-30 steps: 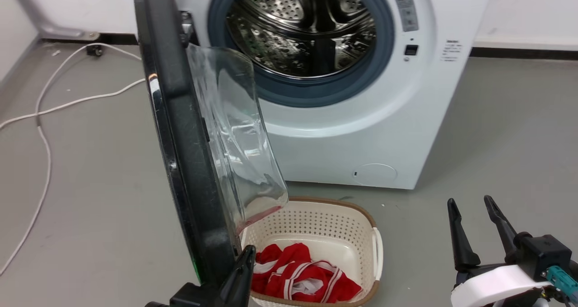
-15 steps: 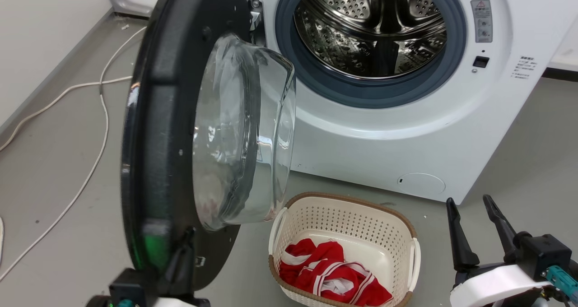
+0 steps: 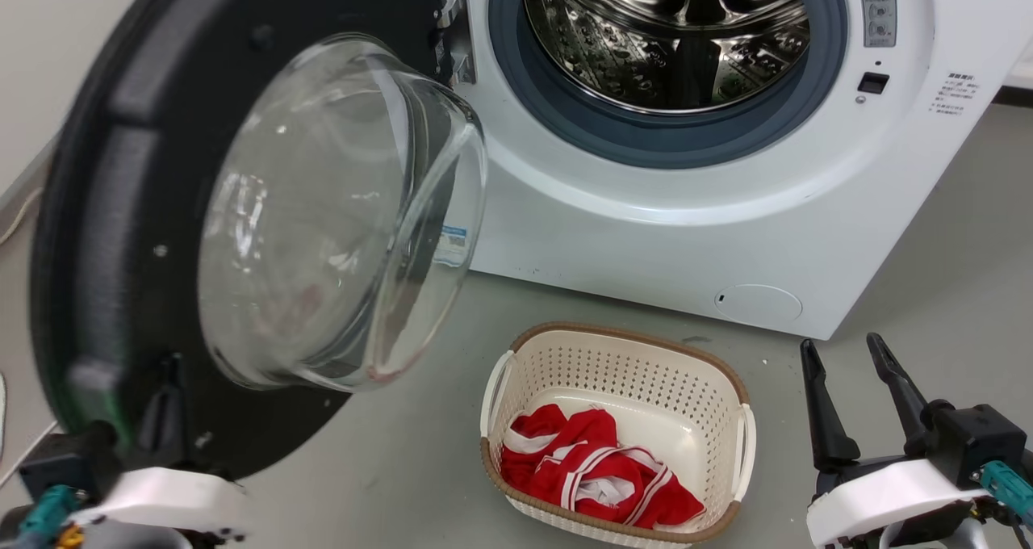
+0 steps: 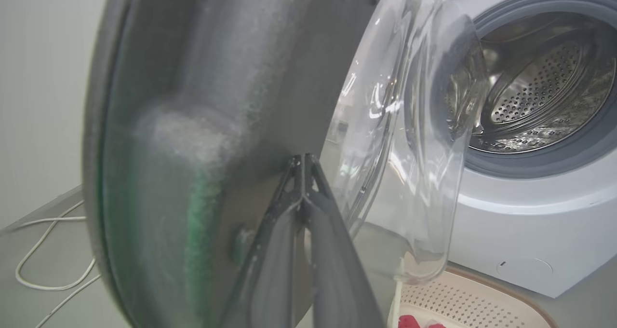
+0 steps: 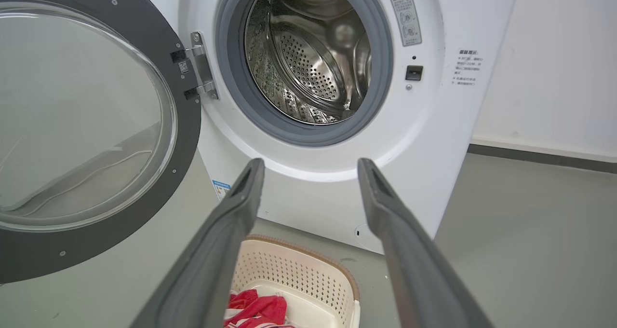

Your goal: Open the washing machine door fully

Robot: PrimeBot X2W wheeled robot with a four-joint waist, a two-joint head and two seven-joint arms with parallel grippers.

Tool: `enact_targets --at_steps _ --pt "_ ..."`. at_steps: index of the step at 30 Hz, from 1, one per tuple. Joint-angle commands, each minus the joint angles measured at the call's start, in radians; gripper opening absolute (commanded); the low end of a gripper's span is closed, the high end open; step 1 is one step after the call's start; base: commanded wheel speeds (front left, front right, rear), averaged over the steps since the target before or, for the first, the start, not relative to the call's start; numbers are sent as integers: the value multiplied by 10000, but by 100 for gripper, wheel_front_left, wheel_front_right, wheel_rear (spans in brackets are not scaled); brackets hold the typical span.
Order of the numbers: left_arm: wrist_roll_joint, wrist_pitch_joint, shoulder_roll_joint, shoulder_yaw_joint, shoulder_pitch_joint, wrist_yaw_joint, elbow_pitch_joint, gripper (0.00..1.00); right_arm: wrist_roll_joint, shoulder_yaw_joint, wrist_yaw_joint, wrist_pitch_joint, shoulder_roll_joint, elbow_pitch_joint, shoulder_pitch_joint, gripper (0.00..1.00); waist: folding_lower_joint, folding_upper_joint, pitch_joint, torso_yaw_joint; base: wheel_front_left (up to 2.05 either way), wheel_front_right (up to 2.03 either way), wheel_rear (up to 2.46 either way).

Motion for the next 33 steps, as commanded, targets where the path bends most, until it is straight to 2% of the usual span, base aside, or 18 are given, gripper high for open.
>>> enact_targets --at_steps 1,11,13,21,27,33 --pt "-149 -103 223 359 -189 79 317 0 -30 -6 -7 -12 17 -24 -132 100 1 0 83 -40 0 0 0" --pt "-953 -886 884 1489 -1322 -353 2274 0 -44 -55 -7 -37 15 -2 -431 100 1 0 450 -151 0 0 0" --pt "-1084 -1054 1234 1740 -1755 -521 2895 0 -35 -79 -7 -47 18 31 -502 100 1 0 497 -184 0 0 0" --pt "-1166 -1321 1848 1908 -2477 -948 4392 0 29 -111 -7 -84 17 131 -520 100 1 0 485 -295 0 0 0" --pt "-1043 -1555 1828 1904 -2557 -992 4859 0 87 -149 -7 -142 17 228 -483 100 1 0 379 -391 0 0 0" --pt "-720 -1721 1382 2025 -1718 -809 4149 0 147 -143 -7 -199 17 333 -345 100 1 0 143 -535 0 0 0"
